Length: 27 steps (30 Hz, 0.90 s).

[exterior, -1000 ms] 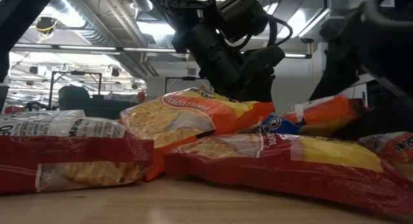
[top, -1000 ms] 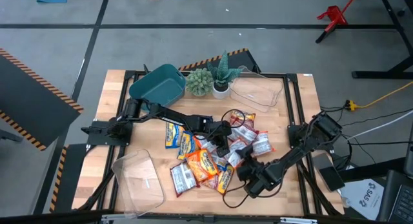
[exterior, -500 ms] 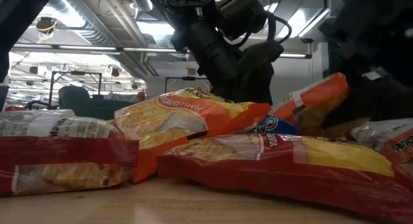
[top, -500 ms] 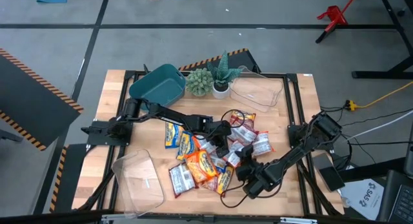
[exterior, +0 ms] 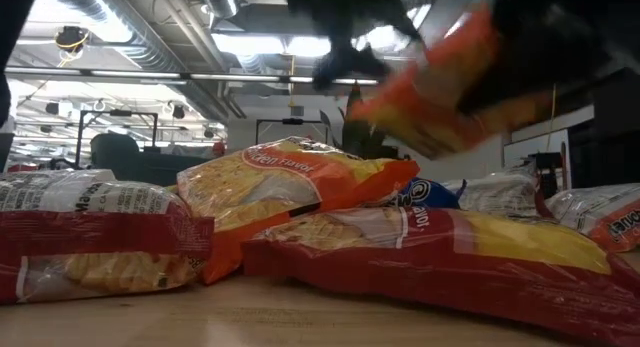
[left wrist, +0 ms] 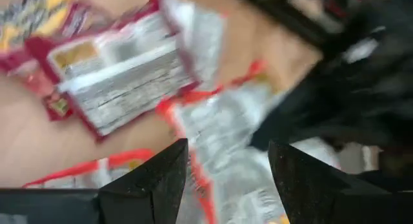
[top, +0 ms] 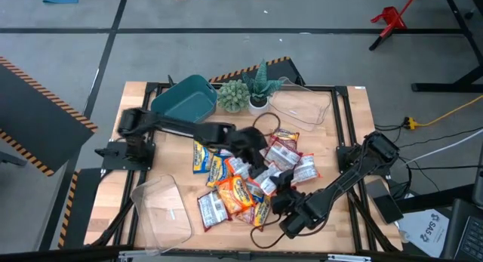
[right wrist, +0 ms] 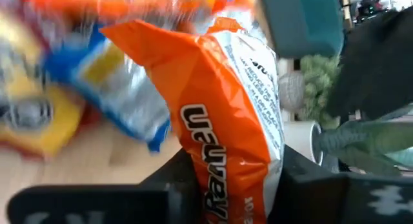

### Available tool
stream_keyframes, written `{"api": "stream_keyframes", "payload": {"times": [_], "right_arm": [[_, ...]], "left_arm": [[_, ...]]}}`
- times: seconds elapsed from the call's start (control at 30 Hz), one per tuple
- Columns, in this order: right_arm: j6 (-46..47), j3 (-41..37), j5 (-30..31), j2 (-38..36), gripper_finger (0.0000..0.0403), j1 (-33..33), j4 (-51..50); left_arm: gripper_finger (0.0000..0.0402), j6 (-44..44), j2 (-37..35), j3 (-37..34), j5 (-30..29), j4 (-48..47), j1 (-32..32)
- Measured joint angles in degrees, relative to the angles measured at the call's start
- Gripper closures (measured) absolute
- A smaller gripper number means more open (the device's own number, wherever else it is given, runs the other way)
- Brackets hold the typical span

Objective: Sort Maruchan noodles
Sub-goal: Put the orange noodle pack into the bottom transparent bin

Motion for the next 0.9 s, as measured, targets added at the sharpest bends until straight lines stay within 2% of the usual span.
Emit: {"api": "stream_keyframes", "payload": {"times": [0.13,0.23,0.37,0.5,0.7,0.9], "right_arm": [[-6.19,3.06,0.12,0.00,0.0314,-0.02,6.77],[-15.21,3.98,-0.44,0.00,0.0313,-0.04,19.93],[-30.51,3.96,-8.02,0.00,0.0312,-0.99,42.34],[-39.14,3.96,-17.93,0.50,0.0312,-3.31,60.17],[-38.66,4.09,-33.07,3.68,0.0311,-8.28,77.87],[-34.84,12.26,-42.87,11.43,0.0311,-11.77,80.87]], "left_arm": [[0.0191,-0.40,-9.32,-0.04,-2.26,-2.07,-3.23],[0.0191,-0.75,-17.13,-0.02,-7.86,-2.31,-7.04],[0.0191,0.63,-26.27,-0.02,-19.08,-1.89,-13.84],[0.0191,3.95,-32.53,0.00,-32.10,0.36,-22.05],[0.0191,8.93,-35.95,0.00,-45.92,4.23,-32.27],[0.0191,9.81,-35.97,0.00,-51.44,5.57,-37.05]]}}
